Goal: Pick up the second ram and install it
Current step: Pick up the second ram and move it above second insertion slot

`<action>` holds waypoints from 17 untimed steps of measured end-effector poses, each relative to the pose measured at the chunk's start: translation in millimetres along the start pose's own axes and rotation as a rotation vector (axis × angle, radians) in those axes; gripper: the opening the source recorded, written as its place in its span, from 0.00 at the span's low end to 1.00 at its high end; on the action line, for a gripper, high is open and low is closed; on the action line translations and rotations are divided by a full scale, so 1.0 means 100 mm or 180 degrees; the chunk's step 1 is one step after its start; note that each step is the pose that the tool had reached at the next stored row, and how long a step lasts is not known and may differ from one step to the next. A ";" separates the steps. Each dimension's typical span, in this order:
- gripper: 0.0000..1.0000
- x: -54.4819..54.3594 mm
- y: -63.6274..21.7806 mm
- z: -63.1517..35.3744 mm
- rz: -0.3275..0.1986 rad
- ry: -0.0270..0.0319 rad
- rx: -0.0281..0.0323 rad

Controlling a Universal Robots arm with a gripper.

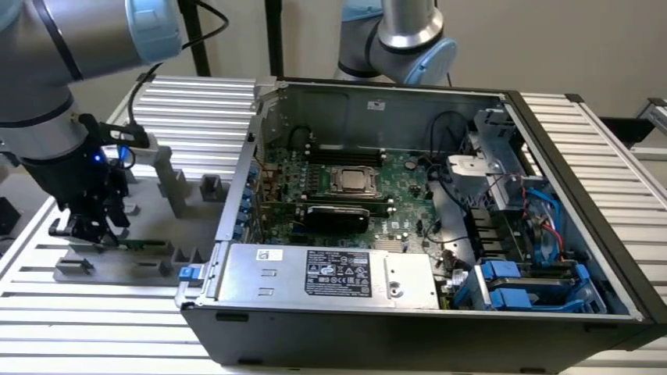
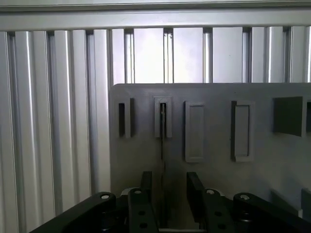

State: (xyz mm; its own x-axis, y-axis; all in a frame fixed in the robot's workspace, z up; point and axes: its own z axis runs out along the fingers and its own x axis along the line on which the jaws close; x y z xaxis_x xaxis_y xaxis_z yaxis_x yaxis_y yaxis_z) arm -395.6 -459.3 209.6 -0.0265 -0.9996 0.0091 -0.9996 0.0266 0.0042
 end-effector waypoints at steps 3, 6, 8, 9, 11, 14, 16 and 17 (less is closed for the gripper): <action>1.00 0.01 0.000 0.036 0.0000 0.0000 0.0000; 1.00 0.02 -0.001 0.065 0.0002 0.0000 0.0001; 1.00 0.02 -0.001 0.080 0.0002 0.0000 0.0001; 1.00 0.02 -0.001 0.087 0.0002 0.0000 0.0001; 1.00 0.02 -0.001 0.097 0.0002 0.0000 0.0001; 1.00 0.02 -0.001 0.108 0.0002 0.0000 0.0000; 1.00 0.02 -0.001 0.116 0.0002 0.0000 0.0001; 1.00 0.02 -0.001 0.120 0.0002 0.0000 0.0001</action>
State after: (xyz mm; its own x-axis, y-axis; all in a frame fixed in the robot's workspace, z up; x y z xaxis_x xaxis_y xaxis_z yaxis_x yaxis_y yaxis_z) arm -395.6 -461.6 197.7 -0.0271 -0.9996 0.0091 -0.9996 0.0271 0.0040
